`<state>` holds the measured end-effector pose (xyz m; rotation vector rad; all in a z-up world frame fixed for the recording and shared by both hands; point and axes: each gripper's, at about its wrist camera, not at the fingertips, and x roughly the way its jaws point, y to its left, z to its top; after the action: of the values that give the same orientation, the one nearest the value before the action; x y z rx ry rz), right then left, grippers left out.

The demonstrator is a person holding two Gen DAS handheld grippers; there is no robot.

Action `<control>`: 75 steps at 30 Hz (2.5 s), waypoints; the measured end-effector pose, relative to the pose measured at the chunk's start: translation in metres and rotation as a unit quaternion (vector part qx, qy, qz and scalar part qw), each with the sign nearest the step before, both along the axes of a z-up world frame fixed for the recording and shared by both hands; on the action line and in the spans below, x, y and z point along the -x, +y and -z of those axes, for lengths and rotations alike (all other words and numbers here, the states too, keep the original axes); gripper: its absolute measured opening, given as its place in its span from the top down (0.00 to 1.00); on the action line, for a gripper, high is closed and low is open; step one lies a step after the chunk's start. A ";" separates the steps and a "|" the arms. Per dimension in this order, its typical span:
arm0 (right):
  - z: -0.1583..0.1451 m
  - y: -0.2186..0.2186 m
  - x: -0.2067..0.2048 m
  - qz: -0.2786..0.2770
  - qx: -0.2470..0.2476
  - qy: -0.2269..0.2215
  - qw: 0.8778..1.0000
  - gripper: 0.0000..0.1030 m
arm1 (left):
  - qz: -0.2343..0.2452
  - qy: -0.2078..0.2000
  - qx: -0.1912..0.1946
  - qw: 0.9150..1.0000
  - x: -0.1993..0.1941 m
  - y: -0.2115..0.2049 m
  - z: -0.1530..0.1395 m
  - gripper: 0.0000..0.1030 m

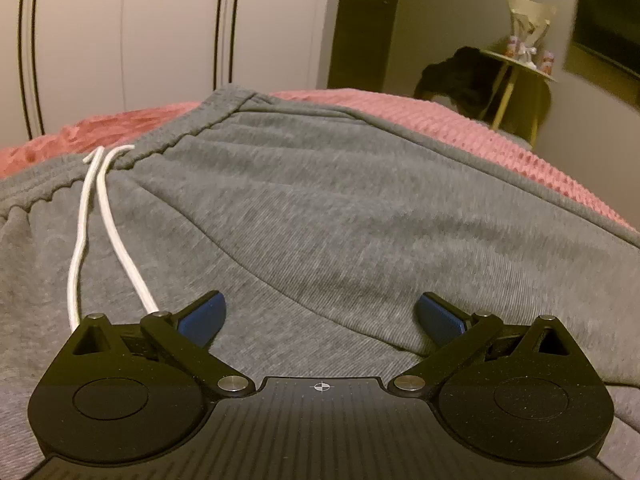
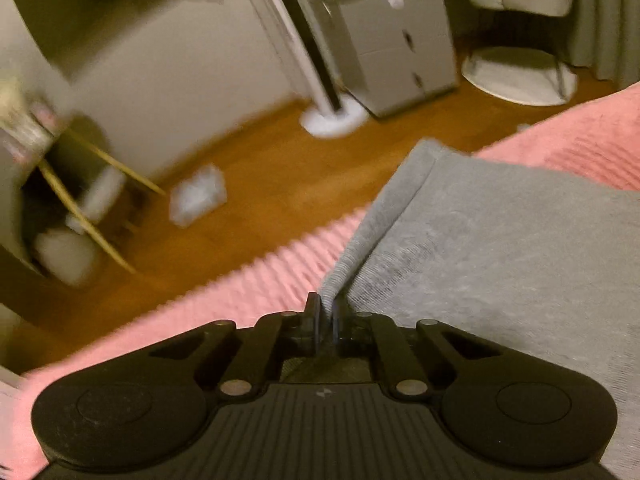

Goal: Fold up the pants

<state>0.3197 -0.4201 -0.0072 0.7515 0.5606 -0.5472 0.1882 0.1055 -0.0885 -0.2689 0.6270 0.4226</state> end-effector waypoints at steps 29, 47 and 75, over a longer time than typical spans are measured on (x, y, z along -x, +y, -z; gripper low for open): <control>0.046 0.014 0.115 -0.119 0.266 0.124 0.949 0.73 | 0.008 -0.008 0.017 1.000 0.019 -0.004 -0.007 0.00; 0.111 -0.086 0.282 0.187 -0.184 -0.176 0.949 0.70 | 0.016 -0.093 0.150 0.984 0.018 0.024 -0.047 0.00; 0.125 -0.092 0.262 0.114 -0.212 -0.218 0.946 0.95 | 0.080 -0.054 0.287 0.953 -0.111 0.039 -0.043 0.93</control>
<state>0.0580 -0.5124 -0.1320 1.3194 0.1746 -0.4556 0.2994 0.1443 -0.0457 -0.7850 0.6498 0.0581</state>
